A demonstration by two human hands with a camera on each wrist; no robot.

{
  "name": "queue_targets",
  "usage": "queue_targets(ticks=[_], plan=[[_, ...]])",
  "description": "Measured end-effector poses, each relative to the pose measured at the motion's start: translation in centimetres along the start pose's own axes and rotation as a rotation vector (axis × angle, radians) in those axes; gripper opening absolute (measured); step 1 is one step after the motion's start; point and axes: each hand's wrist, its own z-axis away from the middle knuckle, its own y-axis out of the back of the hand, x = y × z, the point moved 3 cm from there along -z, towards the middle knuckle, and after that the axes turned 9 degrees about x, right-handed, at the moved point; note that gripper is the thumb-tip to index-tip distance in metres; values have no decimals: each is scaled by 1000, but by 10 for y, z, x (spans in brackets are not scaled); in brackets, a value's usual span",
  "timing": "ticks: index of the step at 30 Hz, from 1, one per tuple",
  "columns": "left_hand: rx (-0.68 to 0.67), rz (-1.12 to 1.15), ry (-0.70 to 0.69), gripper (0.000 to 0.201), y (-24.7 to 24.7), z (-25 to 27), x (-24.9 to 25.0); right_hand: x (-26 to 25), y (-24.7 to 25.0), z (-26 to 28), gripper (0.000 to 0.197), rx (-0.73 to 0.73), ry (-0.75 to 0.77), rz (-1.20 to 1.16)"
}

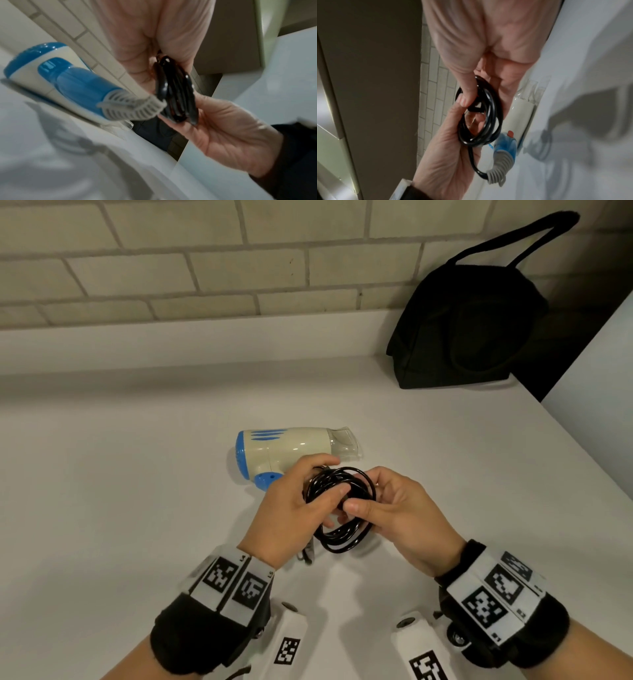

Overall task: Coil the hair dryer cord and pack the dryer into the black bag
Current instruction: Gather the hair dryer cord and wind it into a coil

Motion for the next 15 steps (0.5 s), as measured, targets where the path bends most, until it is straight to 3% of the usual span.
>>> queue_targets(ticks=[4,7,11,15], plan=[[43,6,51,15,4,-5,-6,6,1,-2,40,-101,-36,-19],[27,-19,104,9,6,-6,-11,9,2,-2,21,-133,-81,-60],[-29,3,174,18,7,-4,-17,13,2,0,25,-202,-98,-50],[-15,252,301,20,5,-1,-20,10,2,-3,50,-232,-83,-79]])
